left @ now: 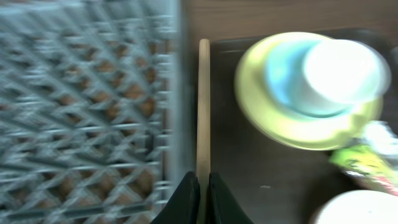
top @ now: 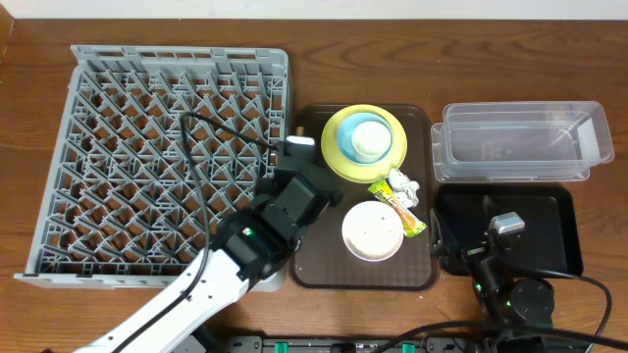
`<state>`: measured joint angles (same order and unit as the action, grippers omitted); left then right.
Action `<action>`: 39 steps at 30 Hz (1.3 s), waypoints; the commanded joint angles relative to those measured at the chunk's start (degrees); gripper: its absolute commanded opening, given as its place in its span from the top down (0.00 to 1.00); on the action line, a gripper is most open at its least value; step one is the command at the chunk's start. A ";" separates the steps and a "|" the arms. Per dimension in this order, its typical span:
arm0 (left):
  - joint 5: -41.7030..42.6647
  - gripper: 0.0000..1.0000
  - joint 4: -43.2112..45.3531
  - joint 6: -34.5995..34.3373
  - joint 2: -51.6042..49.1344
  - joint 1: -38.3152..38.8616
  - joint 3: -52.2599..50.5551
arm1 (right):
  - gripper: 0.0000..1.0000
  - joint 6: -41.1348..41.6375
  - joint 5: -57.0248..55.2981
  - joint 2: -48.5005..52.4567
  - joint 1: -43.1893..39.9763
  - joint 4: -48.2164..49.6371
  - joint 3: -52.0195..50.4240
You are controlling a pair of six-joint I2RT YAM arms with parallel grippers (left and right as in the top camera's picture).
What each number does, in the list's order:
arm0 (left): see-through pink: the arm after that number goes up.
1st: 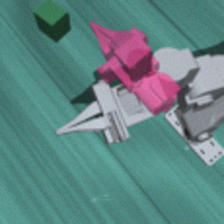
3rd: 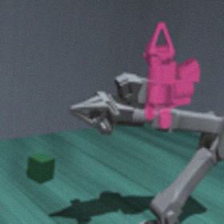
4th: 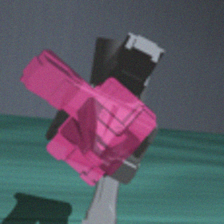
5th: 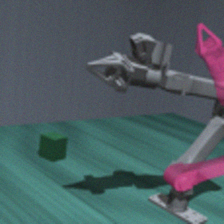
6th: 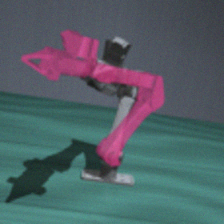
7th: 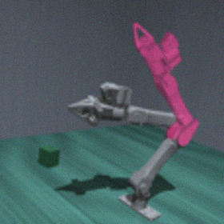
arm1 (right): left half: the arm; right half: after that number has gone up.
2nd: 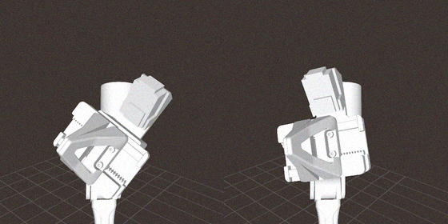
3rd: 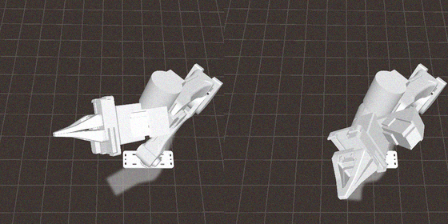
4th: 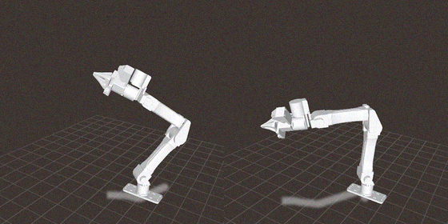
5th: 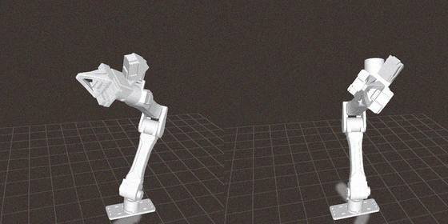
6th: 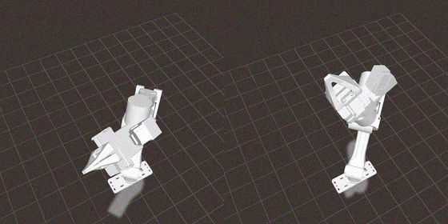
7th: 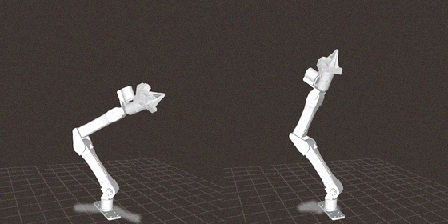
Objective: Sort waste into correct bins and load items into the dishwasher
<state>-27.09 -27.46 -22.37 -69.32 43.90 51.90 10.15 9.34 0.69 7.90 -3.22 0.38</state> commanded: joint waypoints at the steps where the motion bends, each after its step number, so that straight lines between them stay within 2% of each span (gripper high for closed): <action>1: -7.02 0.92 -1.90 2.23 -0.13 -2.27 -0.20 | 0.01 -0.37 0.13 -0.31 -0.76 -0.24 -0.07; 5: -6.25 0.92 -1.92 2.21 -2.56 -6.14 -0.48 | 0.01 -0.37 0.11 -0.31 -0.76 -0.22 -0.07; 11: 0.11 0.92 -0.48 2.29 -7.87 -10.62 -0.48 | 0.01 -0.37 0.13 -0.31 -0.76 -0.24 -0.07; 16: 4.63 0.92 1.49 8.46 -10.12 -11.47 -0.48 | 0.01 -0.37 0.11 -0.31 -0.76 -0.22 -0.07; 39: 4.59 0.91 2.12 6.16 -13.07 -12.41 -0.48 | 0.01 -0.37 0.11 -0.31 -0.76 -0.22 -0.07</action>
<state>-22.55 -25.36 -15.20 -82.11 32.60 51.88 10.13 9.32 0.69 7.90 -3.22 0.38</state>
